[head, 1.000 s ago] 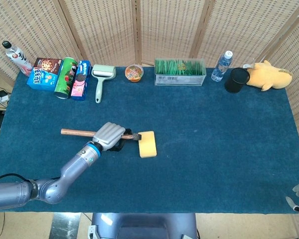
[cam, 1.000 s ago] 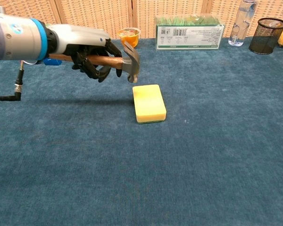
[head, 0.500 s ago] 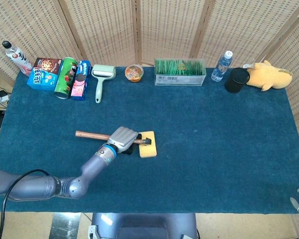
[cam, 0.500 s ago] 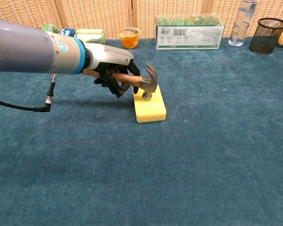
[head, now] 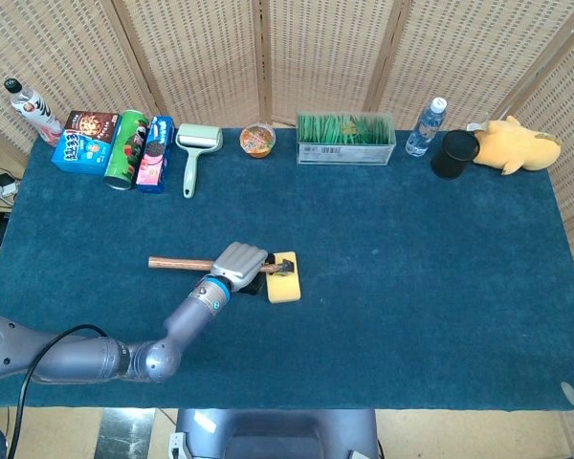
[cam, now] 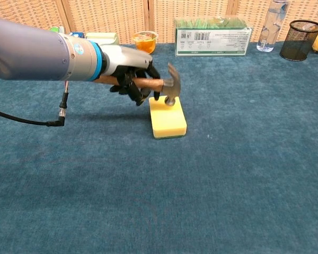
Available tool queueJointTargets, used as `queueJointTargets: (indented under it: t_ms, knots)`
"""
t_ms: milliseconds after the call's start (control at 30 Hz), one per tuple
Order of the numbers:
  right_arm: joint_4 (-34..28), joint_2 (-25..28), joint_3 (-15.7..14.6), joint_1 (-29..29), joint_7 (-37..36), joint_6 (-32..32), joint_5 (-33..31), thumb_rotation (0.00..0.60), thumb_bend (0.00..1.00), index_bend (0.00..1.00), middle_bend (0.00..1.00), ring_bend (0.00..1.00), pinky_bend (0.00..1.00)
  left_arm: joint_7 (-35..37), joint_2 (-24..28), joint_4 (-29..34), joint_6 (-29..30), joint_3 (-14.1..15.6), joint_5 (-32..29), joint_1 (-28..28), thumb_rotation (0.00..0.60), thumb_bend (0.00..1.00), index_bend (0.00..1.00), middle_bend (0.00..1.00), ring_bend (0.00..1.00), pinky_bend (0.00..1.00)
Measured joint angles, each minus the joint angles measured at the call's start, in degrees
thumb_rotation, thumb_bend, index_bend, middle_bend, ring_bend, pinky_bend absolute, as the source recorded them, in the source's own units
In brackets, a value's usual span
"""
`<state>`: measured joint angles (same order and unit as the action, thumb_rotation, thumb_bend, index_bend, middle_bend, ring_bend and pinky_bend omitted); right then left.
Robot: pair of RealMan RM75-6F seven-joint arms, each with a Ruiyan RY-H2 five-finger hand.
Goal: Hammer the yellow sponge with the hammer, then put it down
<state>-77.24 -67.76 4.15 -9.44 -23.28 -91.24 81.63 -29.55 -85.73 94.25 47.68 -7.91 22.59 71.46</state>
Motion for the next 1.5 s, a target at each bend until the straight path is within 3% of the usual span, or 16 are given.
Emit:
queueJointTargets:
  t_ms: [367,667,800,1033,1267,1500]
  knots:
    - [-1.08,0.14,0.02,0.49,1.49,0.18,0.81,0.6,0.22,0.53,0.61,0.52,0.36,16.92,2.22,4.19,5.21,-3.1,20.74,-10.56,0.6,0.73,0.56,0.72,0.77,0.78]
    - [-1.91,0.47,0.11,1.0,2.5,0.62,1.03,0.6,0.22,0.53,0.61,0.51,0.35,30.76,-1.83,-1.36,15.73,-3.18,40.9,-18.97,0.6,0.73,0.56,0.72,0.78,0.78]
    - [-2.08,0.49,0.1,1.28,2.57,1.0,1.16,0.6,0.22,0.53,0.61,0.52,0.35,34.02,-2.98,-3.78,16.81,-3.29,43.78,-21.18,0.6,0.73,0.56,0.72,0.78,0.78]
    - [-1.25,0.3,0.26,1.13,1.57,1.29,0.42,0.6,0.22,0.53,0.61,0.52,0.35,28.48,-3.36,-4.36,11.37,-3.19,40.25,-20.08,0.6,0.72,0.56,0.72,0.77,0.78]
    - [-0.15,0.24,0.38,0.37,-0.04,0.8,-0.24,0.6,0.22,0.53,0.61,0.52,0.35,13.97,-3.85,-4.65,3.02,-2.18,25.54,-14.85,0.6,0.72,0.56,0.72,0.77,0.78]
    - [0.38,0.29,0.4,-0.25,-0.8,0.29,-0.48,0.6,0.22,0.53,0.61,0.52,0.35,1.14,-6.91,-6.64,-0.05,-0.05,9.98,-8.78,0.6,0.71,0.56,0.72,0.77,0.78]
